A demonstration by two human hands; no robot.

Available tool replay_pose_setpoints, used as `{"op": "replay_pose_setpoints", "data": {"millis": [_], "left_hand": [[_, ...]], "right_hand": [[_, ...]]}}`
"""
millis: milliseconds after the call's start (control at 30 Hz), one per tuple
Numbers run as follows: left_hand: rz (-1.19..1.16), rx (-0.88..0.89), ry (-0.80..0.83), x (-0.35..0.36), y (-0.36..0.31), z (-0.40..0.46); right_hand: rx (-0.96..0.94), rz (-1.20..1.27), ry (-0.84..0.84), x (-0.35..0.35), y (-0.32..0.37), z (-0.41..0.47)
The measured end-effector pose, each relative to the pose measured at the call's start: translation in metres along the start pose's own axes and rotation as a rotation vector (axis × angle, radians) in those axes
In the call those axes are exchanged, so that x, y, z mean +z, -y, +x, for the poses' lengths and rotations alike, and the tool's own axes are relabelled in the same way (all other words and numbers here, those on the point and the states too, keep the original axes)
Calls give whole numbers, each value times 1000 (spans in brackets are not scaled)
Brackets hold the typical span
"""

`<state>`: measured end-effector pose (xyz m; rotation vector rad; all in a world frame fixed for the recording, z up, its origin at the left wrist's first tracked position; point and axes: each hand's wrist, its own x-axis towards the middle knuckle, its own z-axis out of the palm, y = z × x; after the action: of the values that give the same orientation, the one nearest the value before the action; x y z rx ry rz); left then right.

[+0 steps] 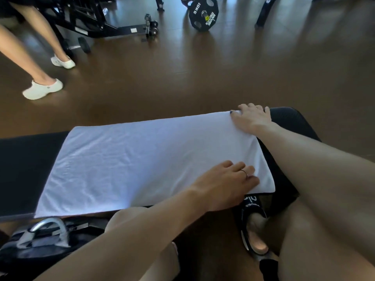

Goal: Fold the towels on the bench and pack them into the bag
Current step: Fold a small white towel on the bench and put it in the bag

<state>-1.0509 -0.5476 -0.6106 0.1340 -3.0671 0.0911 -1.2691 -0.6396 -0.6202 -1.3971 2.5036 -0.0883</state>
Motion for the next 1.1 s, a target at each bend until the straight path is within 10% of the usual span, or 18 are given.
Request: {"op": "replay_pose_setpoints", "data": {"millis": [467, 867, 1100], "left_hand": [[58, -121, -10, 8, -28, 31], [-536, -553, -346, -46, 4, -36], [-956, -913, -518, -93, 25, -124]], "right_hand": [[68, 566, -60, -7, 15, 16], [12, 832, -149, -34, 20, 3], [-123, 1576, 172, -67, 100, -26]]}}
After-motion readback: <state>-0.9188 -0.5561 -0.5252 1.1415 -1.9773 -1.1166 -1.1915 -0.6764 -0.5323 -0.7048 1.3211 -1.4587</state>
